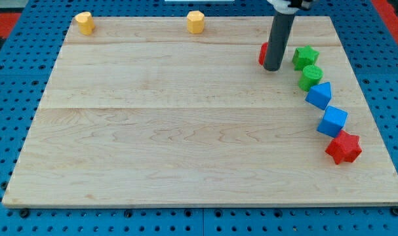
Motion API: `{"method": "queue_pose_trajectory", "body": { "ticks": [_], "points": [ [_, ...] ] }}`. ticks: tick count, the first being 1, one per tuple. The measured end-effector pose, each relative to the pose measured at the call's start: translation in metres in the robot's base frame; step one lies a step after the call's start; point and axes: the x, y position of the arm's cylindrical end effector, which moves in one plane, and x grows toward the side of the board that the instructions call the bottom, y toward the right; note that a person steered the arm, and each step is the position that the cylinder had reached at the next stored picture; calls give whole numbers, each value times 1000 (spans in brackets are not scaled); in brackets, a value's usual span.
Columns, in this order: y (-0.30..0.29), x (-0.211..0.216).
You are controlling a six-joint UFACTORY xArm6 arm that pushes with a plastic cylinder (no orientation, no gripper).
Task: Push the red circle to the top left
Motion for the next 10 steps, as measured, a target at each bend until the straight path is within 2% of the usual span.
{"method": "queue_pose_trajectory", "body": {
  "ticks": [1, 2, 3, 4, 5, 6, 8, 9, 10],
  "points": [
    [-11, -31],
    [-37, -29],
    [-24, -56],
    [14, -77],
    [12, -75],
    [11, -42],
    [40, -100],
    [48, -111],
    [41, -94]
  ]
}}
